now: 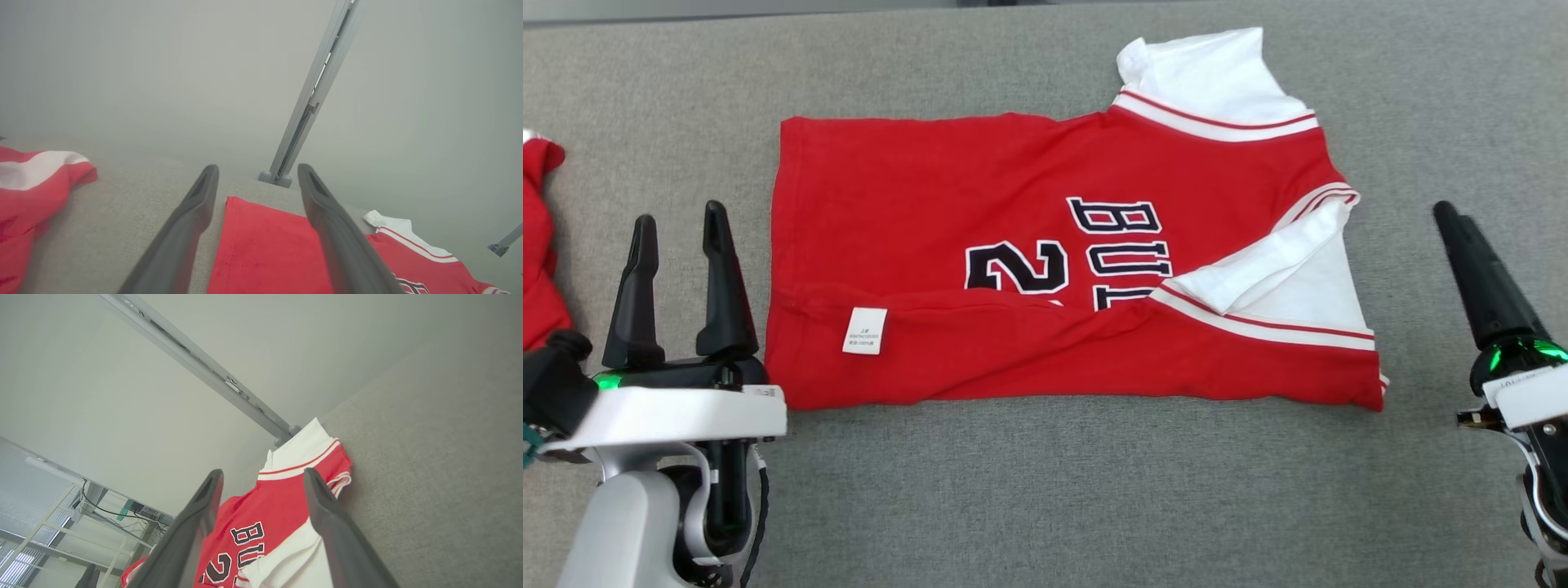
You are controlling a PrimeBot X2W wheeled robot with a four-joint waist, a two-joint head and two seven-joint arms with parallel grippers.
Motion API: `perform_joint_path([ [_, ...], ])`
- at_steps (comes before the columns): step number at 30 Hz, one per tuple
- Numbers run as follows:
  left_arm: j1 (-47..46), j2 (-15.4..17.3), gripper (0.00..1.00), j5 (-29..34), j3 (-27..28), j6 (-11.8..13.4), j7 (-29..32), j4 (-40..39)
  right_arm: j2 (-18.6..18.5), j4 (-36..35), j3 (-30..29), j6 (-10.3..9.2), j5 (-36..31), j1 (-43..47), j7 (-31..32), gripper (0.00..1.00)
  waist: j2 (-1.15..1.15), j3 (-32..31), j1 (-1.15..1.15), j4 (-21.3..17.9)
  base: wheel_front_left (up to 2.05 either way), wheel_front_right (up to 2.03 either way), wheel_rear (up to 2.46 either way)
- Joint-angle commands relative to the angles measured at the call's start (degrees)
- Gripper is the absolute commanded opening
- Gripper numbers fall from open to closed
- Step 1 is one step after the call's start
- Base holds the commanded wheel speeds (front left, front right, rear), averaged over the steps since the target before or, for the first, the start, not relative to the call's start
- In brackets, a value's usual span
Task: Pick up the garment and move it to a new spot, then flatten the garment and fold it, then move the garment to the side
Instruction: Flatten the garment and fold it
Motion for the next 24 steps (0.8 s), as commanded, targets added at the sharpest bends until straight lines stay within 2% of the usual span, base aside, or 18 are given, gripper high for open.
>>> perform_joint_path([
  [1,0.22,0.30,1.00,1.62,-0.38,0.49,-0.79,-0.60,-0.27,-0.80,-0.24,0.15,-1.49,0.91,-2.24,1.00,0.00,-0.70,0.00,-0.54,0.00,0.00,0.00],
  [5,0.74,0.85,1.00,6.32,-2.39,2.23,-2.23,-2.00,-1.72,-2.13,0.78,0.15,-12.06,2.39,-11.14,1.00,0.00,-2.15,0.00,-1.23,0.00,0.00,0.00],
  [10,2.37,0.83,1.00,10.40,-4.03,4.88,-2.70,-1.79,-0.68,-0.94,1.80,0.15,-26.60,3.94,-18.15,1.00,0.00,-3.83,0.00,-1.74,0.00,0.00,0.00],
  [13,3.80,0.52,1.00,11.74,-4.73,6.15,-2.77,-0.49,0.90,0.04,1.28,0.15,-34.15,4.87,-19.45,1.00,0.00,-4.59,0.00,-1.81,0.00,0.00,0.00],
  [18,4.31,-0.72,1.00,11.30,-5.17,6.65,-3.34,3.47,3.96,2.82,-0.66,0.15,-43.34,6.74,-20.30,1.00,0.00,-5.73,0.00,-1.40,0.00,0.00,0.00],
  [24,3.60,-0.84,1.00,11.82,-5.46,5.87,-4.32,8.91,6.73,5.28,-1.55,0.15,-49.16,7.86,-20.33,1.00,0.00,-6.70,0.00,-1.06,0.00,0.00,0.00],
])
